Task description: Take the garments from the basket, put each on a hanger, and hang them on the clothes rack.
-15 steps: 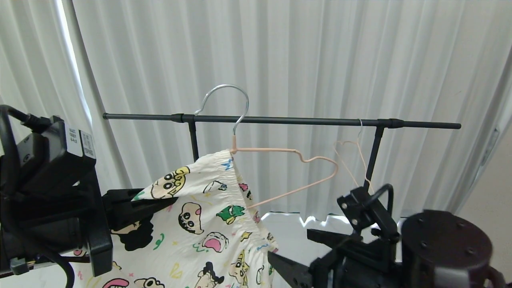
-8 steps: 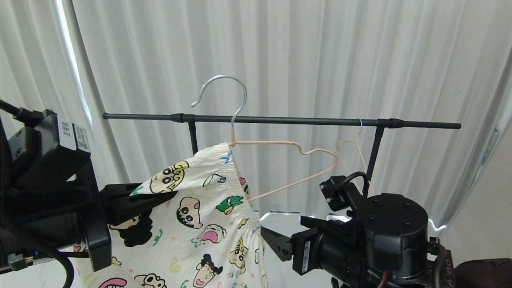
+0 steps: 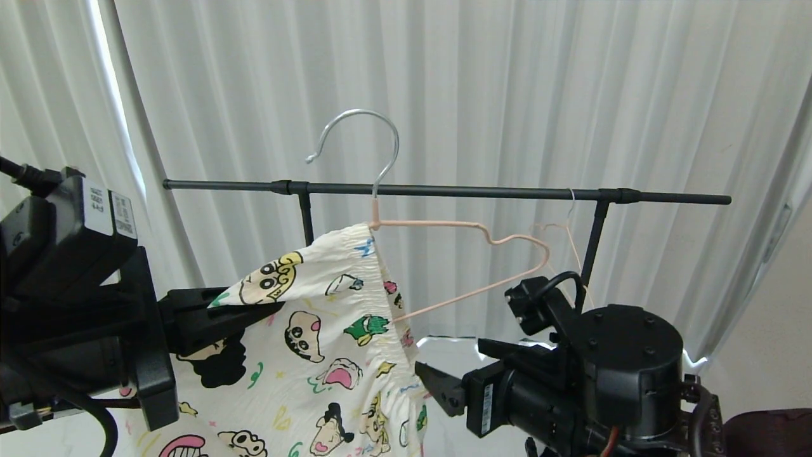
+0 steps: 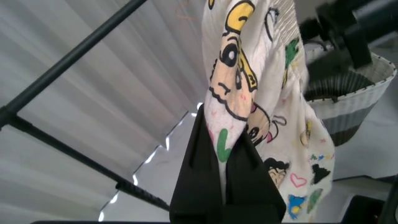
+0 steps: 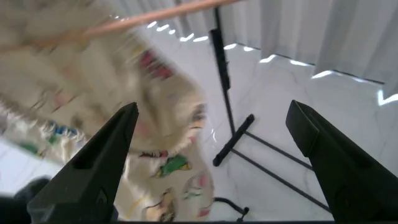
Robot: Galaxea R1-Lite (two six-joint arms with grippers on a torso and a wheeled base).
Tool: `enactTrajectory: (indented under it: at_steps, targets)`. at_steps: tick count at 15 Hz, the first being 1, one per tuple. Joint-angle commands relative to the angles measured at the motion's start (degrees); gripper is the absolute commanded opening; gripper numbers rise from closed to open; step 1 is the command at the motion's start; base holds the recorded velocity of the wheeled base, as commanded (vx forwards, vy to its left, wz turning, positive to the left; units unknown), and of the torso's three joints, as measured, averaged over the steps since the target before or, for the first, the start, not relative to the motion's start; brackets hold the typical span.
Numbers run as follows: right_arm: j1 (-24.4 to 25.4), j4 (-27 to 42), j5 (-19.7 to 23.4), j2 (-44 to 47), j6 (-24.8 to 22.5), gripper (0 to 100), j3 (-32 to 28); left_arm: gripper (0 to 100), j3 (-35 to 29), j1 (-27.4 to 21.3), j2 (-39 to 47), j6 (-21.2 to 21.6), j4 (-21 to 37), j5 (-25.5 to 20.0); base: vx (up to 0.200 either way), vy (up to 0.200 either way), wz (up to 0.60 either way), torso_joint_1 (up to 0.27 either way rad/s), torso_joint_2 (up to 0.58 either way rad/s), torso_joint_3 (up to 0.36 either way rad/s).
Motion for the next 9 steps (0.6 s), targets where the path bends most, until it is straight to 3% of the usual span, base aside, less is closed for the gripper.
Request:
enactTrajectory:
  at_steps: [1, 7, 8, 9]
  targets:
    - [3.64, 0.04, -0.25, 2.66, -0.96, 100, 0.31, 0, -0.05, -0.43, 0.06, 0.01, -0.80, 0.02, 0.000, 0.000, 0.00, 0.000, 0.00, 0.000]
    - [0.74, -0.05, -1.84, 2.92, -1.66, 100, 5.06, 0, -0.14, -0.34, -2.13, -0.07, -1.33, 0.02, 0.000, 0.000, 0.00, 0.000, 0.00, 0.000]
    - [0.48, -0.05, -3.68, 2.92, -1.66, 0, 5.32, 0, 0.04, -0.34, -2.40, -0.07, -1.33, 0.02, 0.000, 0.000, 0.00, 0.000, 0.00, 0.000]
    - [0.39, -0.05, -4.30, 2.92, -1.66, 0, 5.41, 0, 0.04, -0.17, -2.40, -0.07, -1.33, 0.10, 0.000, 0.000, 0.00, 0.000, 0.00, 0.000]
